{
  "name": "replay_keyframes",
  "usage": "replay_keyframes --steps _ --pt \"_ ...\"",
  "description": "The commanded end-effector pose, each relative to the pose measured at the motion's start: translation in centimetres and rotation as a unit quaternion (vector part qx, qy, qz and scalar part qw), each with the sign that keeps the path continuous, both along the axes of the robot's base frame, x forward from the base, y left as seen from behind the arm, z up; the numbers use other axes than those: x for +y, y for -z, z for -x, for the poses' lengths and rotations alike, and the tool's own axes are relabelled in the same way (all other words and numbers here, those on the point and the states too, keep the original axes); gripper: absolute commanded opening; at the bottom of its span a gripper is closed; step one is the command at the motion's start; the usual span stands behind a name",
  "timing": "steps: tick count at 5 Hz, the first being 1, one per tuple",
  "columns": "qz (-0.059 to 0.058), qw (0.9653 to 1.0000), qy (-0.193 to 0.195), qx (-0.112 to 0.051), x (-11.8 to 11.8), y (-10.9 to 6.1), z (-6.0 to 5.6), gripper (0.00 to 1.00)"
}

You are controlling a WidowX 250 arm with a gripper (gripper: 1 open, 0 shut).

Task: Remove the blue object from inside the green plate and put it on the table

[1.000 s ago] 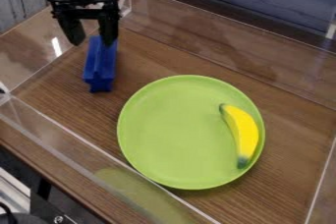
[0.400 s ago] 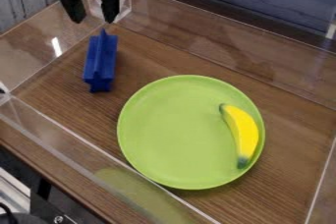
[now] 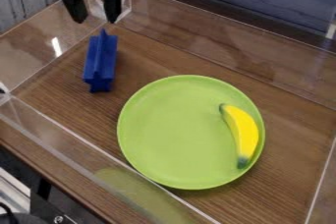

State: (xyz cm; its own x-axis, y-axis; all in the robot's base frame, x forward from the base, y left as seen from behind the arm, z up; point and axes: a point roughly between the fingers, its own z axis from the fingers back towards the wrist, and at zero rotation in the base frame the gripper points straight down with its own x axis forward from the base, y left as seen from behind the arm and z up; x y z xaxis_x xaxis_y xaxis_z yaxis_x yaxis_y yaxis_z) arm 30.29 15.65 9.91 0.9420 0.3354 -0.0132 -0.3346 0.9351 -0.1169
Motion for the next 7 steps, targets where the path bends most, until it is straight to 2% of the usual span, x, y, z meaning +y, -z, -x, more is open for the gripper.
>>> replay_keyframes --steps 1,2,4,5,6,7 --pt "-0.017 0.9995 0.009 -0.025 0.1 -1.6 0.3 1.00" --pt "-0.020 0.9991 0.022 -0.031 -0.1 -2.4 1.3 1.00" --pt "-0.022 0.9989 0.021 -0.036 0.9 -4.9 2.3 1.00" --pt "-0.020 0.9992 0.011 -0.035 1.4 -5.9 2.0 1.00" --pt "-0.013 0.9995 -0.002 -0.028 2.0 -6.3 1.7 1.00" --pt "-0.006 0.9998 0.007 -0.020 1.6 -6.0 1.8 1.00"
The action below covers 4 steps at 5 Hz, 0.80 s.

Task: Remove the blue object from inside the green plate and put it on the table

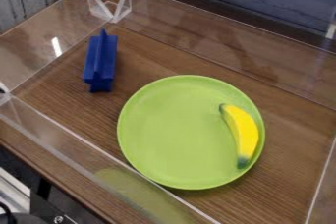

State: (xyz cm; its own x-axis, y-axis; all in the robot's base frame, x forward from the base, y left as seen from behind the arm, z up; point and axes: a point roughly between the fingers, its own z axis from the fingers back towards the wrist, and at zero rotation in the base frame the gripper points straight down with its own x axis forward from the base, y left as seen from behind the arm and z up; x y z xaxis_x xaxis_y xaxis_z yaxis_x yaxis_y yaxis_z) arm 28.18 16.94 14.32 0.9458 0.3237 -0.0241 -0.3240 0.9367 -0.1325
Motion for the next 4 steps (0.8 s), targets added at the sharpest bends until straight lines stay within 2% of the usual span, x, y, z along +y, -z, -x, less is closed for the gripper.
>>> replay_keyframes --steps 1,3,4 --pt "-0.008 0.9998 0.010 -0.013 -0.2 -1.4 -0.3 1.00" --pt "0.006 0.9989 0.045 0.004 -3.1 0.0 -0.6 1.00" --pt "0.013 0.9988 0.047 0.010 -3.4 0.5 -1.3 1.00"
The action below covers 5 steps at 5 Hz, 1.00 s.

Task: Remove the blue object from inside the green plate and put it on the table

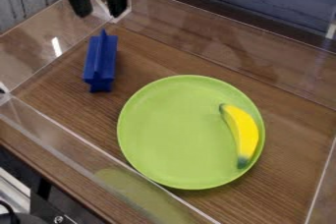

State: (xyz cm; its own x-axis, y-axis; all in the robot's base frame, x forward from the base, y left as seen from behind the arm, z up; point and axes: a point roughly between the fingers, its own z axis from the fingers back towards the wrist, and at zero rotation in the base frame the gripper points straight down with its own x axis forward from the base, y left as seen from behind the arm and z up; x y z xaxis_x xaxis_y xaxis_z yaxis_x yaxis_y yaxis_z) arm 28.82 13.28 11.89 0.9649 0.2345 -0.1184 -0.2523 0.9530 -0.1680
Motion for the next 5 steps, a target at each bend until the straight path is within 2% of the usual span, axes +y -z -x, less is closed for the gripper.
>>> replay_keyframes --steps 1,2,3,5 --pt "-0.016 0.9994 0.001 -0.031 0.3 -1.7 -1.4 0.00" --pt "-0.017 0.9994 -0.003 -0.029 -0.4 -2.8 -1.2 1.00" --pt "-0.018 0.9995 -0.005 -0.027 -1.0 -3.8 -1.1 1.00" --pt "-0.020 0.9990 -0.031 -0.024 0.2 -2.8 -0.9 1.00"
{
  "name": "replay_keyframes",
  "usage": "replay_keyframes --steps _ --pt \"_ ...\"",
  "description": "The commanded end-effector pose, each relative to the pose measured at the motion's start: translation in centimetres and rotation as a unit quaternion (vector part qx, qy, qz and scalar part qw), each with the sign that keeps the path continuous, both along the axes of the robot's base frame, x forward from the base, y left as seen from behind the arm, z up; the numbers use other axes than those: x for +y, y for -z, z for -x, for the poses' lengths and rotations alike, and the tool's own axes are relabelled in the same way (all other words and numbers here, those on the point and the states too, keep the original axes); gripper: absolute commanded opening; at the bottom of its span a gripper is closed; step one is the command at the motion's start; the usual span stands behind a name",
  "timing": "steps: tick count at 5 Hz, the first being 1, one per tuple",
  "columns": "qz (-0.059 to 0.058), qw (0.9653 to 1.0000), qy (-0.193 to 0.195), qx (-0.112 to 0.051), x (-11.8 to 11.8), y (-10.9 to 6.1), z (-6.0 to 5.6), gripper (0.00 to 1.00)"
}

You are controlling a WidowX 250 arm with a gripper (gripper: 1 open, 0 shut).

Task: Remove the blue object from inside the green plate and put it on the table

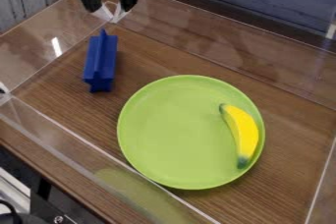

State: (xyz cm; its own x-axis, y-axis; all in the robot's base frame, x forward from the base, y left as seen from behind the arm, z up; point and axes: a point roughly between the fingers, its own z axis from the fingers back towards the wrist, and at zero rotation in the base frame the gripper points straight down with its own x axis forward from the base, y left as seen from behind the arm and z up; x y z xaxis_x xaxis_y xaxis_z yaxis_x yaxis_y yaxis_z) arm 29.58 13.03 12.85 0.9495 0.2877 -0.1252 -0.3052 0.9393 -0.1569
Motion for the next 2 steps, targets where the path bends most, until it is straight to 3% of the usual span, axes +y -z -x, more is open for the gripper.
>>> replay_keyframes --steps 1,2 --pt "-0.017 0.9995 -0.002 -0.026 1.6 -0.9 -0.2 1.00" --pt "-0.018 0.9995 -0.001 -0.025 2.7 0.0 -0.2 1.00"
